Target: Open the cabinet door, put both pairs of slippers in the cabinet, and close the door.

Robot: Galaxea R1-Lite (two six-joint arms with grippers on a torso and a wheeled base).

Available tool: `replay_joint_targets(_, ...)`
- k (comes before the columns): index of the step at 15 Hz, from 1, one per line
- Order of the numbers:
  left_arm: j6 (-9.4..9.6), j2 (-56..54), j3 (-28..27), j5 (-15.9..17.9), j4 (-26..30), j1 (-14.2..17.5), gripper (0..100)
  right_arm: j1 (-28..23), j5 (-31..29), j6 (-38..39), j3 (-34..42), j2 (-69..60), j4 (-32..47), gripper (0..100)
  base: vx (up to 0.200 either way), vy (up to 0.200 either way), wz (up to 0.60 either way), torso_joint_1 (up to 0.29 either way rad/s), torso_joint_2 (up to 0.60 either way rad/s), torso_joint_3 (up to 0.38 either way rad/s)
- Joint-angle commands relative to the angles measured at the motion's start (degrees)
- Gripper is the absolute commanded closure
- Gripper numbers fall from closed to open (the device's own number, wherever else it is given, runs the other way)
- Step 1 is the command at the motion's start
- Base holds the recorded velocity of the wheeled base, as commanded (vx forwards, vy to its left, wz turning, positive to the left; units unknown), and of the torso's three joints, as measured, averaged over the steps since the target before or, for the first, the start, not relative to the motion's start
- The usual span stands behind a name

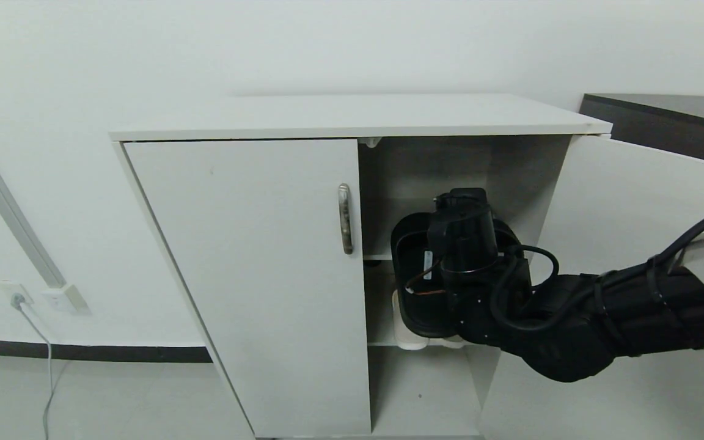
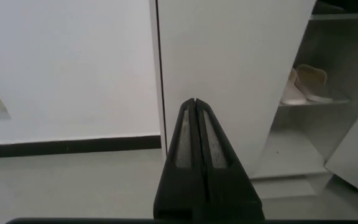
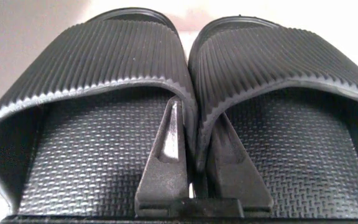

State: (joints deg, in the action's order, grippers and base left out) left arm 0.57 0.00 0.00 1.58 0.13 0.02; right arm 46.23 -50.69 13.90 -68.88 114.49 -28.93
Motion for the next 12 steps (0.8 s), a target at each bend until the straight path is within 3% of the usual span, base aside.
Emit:
replay_joint_targets(1, 0.04, 0.0, 0.0, 0.0, 0.0, 0.1, 100, 0.0, 0.0, -0.1, 0.0, -0.6, 0.0, 100, 0.200, 0.000, 0.00, 0.002, 0.00, 0.002)
replay_joint_targets(2, 0.04, 0.0, 0.0, 0.0, 0.0, 0.1, 100, 0.0, 0.0, -0.1, 0.0, -0.7, 0.1, 100, 0.200, 0.000, 0.00, 0.002, 0.00, 0.002)
replay_joint_targets(8, -0.05, 0.0, 0.0, 0.0, 0.0, 0.1, 100, 0.0, 3.9, -0.2, -0.3, -0.1, 0.4, 100, 0.000, 0.000, 0.00, 0.000, 0.00, 0.000)
replay_joint_targets(12, -0.05, 0.0, 0.0, 0.0, 0.0, 0.1, 100, -2.5, 8.8, -1.9, -5.2, 3.1, 1.2, 100, 0.000, 0.000, 0.00, 0.000, 0.00, 0.000)
